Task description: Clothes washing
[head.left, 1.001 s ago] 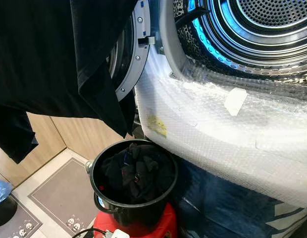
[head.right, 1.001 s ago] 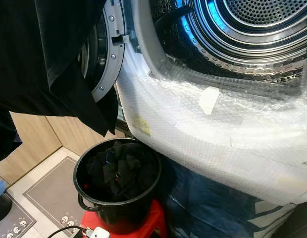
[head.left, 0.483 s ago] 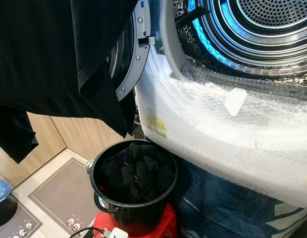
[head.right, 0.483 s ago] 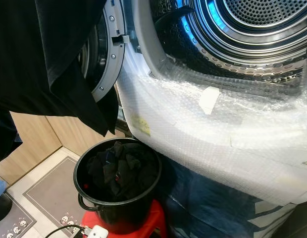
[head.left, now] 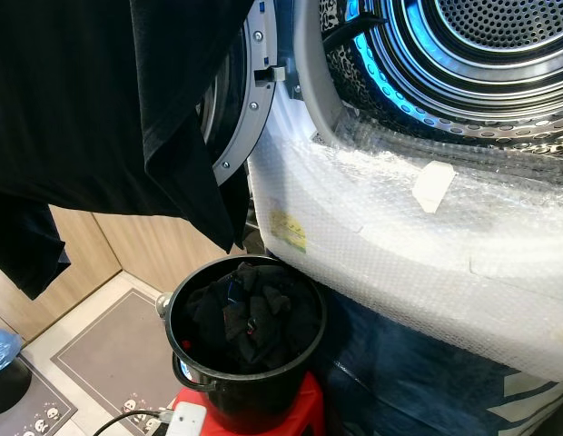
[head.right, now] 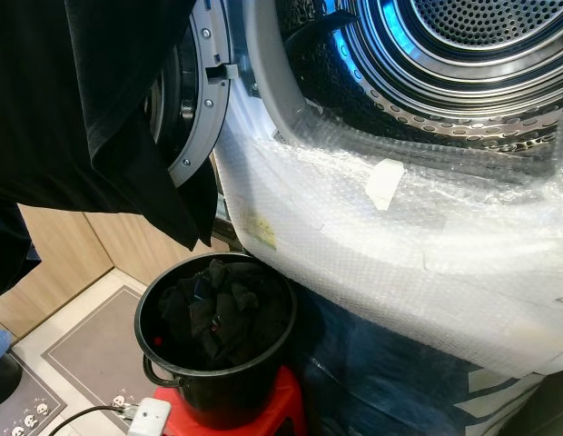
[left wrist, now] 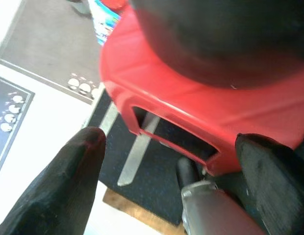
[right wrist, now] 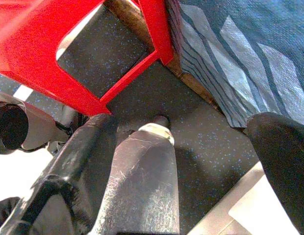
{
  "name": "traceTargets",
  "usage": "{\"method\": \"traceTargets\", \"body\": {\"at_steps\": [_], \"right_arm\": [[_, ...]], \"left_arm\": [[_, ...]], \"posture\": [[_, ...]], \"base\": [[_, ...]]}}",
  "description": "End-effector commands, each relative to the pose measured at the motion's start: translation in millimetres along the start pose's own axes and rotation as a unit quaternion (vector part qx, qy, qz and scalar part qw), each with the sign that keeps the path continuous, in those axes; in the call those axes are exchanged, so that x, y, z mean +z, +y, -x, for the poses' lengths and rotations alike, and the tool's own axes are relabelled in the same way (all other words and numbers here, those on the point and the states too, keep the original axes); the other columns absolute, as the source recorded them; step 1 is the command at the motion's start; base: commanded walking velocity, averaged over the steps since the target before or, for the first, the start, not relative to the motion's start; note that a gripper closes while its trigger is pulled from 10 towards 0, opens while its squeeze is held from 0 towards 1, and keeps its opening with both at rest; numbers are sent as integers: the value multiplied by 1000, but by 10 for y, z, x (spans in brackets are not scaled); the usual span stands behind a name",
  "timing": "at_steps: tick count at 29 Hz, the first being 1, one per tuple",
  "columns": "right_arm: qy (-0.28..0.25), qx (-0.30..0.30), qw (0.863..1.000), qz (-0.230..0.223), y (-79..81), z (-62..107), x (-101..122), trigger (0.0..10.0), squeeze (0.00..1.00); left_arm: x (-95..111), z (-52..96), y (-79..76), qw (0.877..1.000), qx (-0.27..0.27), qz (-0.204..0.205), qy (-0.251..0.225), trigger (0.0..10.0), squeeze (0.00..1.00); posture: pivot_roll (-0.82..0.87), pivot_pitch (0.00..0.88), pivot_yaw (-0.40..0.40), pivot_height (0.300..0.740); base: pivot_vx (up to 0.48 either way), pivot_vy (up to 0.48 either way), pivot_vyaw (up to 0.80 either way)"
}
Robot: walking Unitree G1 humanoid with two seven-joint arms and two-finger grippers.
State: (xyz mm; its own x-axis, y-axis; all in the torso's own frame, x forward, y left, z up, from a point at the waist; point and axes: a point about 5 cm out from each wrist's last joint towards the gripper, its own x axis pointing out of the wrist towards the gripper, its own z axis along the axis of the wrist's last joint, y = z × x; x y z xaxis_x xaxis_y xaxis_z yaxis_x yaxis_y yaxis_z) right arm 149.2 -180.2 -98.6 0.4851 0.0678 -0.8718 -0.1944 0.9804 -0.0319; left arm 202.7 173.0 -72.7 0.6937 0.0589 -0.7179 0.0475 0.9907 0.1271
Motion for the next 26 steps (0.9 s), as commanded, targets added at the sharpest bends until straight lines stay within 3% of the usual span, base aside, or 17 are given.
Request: {"method": "traceTargets", "body": {"at_steps": [1, 10, 20, 26], "right_arm": [[5, 3, 1000, -3, 21, 0, -22, 10000, 0], [10, 9, 1000, 16, 16, 4, -36, 10000, 0], [13, 20, 999, 48, 38, -1, -21, 10000, 0], [14, 23, 998, 48, 49, -2, -23, 10000, 0]], "left_arm": [[-50, 28, 100, 999, 32, 20, -11, 10000, 0], [-100, 144, 376, 983, 142, 80, -83, 10000, 0], [-134, 223, 497, 972, 173, 104, -120, 10000, 0], [-86, 294, 520, 961, 186, 105, -177, 10000, 0]], "posture": [[-36, 0, 51, 740], [3, 0, 24, 740], [33, 0, 3, 740], [37, 0, 6, 740]], "base": [[0, 0, 0], [0, 0, 0], [0, 0, 0], [0, 0, 0]]}}
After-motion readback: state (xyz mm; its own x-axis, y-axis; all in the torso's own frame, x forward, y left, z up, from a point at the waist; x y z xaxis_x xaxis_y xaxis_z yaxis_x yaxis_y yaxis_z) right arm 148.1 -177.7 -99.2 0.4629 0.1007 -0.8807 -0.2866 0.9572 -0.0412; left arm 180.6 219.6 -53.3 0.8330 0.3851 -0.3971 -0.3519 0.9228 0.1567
